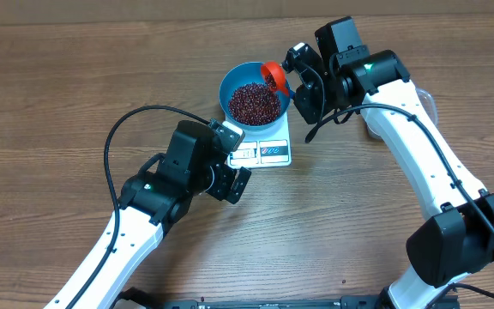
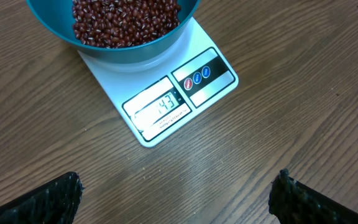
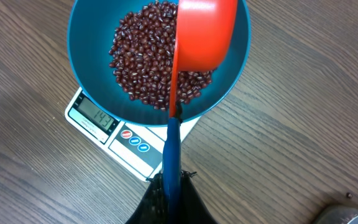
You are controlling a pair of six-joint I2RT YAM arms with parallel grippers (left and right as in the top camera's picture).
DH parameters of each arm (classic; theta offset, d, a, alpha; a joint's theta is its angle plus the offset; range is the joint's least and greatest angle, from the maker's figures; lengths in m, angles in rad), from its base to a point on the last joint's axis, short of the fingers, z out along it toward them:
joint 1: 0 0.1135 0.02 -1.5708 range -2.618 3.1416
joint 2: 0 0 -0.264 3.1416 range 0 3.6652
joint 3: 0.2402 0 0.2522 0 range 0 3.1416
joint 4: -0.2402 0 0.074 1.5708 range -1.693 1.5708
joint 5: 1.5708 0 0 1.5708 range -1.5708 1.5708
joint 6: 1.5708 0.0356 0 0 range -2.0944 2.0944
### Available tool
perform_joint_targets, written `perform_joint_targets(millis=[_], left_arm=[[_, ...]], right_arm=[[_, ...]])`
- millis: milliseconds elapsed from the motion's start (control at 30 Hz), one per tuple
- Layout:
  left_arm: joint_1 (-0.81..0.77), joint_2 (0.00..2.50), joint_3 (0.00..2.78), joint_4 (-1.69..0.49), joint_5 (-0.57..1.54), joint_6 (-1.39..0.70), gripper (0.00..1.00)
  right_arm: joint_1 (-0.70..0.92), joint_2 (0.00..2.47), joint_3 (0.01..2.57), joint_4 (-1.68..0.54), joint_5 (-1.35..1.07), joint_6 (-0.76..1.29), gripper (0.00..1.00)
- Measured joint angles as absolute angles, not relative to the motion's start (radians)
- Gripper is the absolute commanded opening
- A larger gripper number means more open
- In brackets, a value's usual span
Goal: Scoop item into bowl and weigh 150g on scale
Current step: 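Tip the red scoop slightly further with the right gripper to trickle beans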
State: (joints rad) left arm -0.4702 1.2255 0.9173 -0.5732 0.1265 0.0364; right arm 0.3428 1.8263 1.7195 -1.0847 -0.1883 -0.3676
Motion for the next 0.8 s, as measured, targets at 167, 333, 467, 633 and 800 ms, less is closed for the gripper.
perform_joint_targets(millis=[167,333,467,633,800], left_arm=[[-0.470,1.225,0.917,-0.573,0.126,0.036,1.00],[-0.470,1.225,0.917,-0.573,0.127,0.036,1.00],[-0.470,1.225,0.917,-0.573,0.126,0.036,1.00],[-0.470,1.225,0.917,-0.573,0.126,0.036,1.00],[-0.470,1.225,0.917,-0.573,0.127,0.036,1.00]], right_arm=[[0.343,1.826,1.720,-1.085,-0.196,-0.367,0.04],[0.343,1.826,1.720,-1.085,-0.197,-0.367,0.04],[0.343,1.826,1.720,-1.085,-0.180,-0.368,0.04],[0.343,1.826,1.720,-1.085,-0.168,-0.368,0.04],[0.343,1.826,1.720,-1.085,-0.167,-0.368,0.04]])
